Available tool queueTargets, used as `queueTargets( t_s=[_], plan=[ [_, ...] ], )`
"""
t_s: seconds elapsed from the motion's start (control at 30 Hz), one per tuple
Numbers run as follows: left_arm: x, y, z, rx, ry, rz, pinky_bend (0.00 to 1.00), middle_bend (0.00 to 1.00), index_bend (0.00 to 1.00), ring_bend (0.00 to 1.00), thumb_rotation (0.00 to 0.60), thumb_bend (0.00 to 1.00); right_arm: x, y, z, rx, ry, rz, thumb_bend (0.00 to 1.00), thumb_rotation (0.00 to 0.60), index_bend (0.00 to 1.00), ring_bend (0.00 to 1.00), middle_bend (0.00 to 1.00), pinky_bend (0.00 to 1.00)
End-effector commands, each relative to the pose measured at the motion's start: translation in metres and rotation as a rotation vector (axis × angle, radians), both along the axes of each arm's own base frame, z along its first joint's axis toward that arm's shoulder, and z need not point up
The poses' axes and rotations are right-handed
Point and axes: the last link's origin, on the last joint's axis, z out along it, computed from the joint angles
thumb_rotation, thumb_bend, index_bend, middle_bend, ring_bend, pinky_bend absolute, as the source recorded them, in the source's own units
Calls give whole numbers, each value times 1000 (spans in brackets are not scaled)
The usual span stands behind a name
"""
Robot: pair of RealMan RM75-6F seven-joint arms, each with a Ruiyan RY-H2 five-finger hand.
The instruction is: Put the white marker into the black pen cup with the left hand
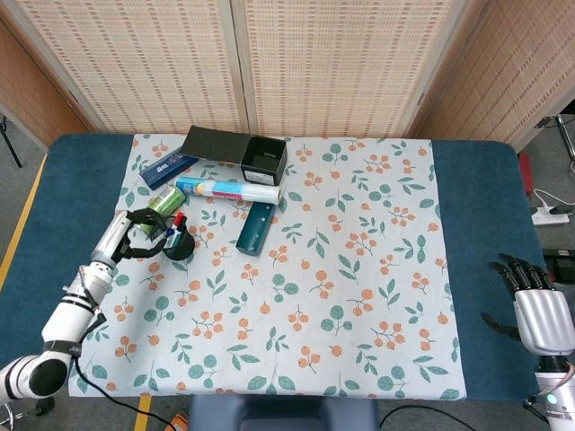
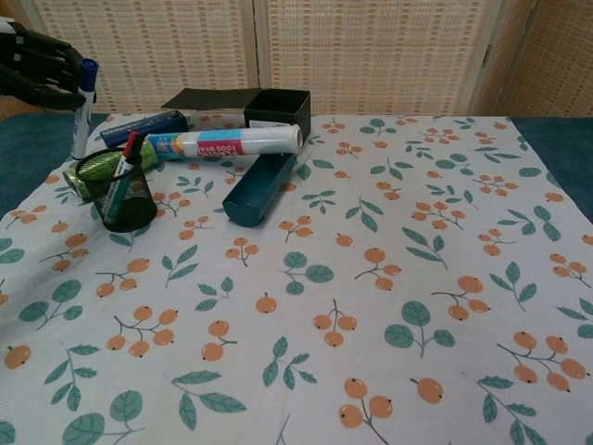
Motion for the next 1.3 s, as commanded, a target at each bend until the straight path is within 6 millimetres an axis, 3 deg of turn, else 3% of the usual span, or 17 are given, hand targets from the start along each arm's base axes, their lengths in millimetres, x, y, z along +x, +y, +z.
queueTargets(
  t_s=[0.03, 0.43, 0.53, 0.63, 0.8, 0.93, 1.1, 1.2, 1.23, 1.3],
  plan=[
    [5, 24, -10, -20, -14, -15, 277, 646, 591, 301, 600, 365, -1, 0, 1, -4, 2, -5, 43, 600, 231, 143, 130, 188],
    [-20, 34, -26, -57, -11, 28, 266, 607, 549, 267, 600, 365, -2, -1, -2, 4, 8, -14, 43, 600, 231, 142, 130, 188],
    [-22, 33, -29, -92, -40, 34, 245, 486, 436, 190, 600, 364, -1, -1, -2, 4, 7, -12, 43, 600, 231, 142, 130, 188],
    [-25, 33, -29, -115, -59, 31, 185, 295, 319, 85, 600, 365, -2, -1, -1, 1, 8, -13, 43, 600, 231, 142, 130, 188],
    [-29, 33, -28, -117, -61, 9, 147, 155, 241, 15, 600, 365, -1, 0, 0, -1, 4, -10, 43, 600, 232, 143, 130, 184],
    [-30, 30, -21, -87, 3, -44, 138, 135, 233, 0, 600, 365, 0, 0, 0, -1, 0, -6, 43, 600, 232, 142, 130, 179],
    [-32, 21, -12, -21, 131, -105, 154, 191, 247, 26, 600, 367, 0, 0, 0, 1, -1, -2, 43, 600, 232, 142, 130, 178],
    [-36, 2, 6, 95, 369, -188, 175, 202, 264, 55, 600, 367, 1, 0, -1, 4, -3, 3, 43, 600, 232, 142, 130, 179],
    [-38, -30, 19, 187, 501, -236, 179, 203, 259, 59, 600, 364, 2, 1, -1, 6, -6, 8, 43, 600, 232, 142, 130, 179],
    [-38, -65, 24, 245, 553, -214, 185, 195, 232, 66, 600, 359, 3, 1, -1, 9, -9, 9, 44, 600, 232, 142, 130, 179]
  ],
)
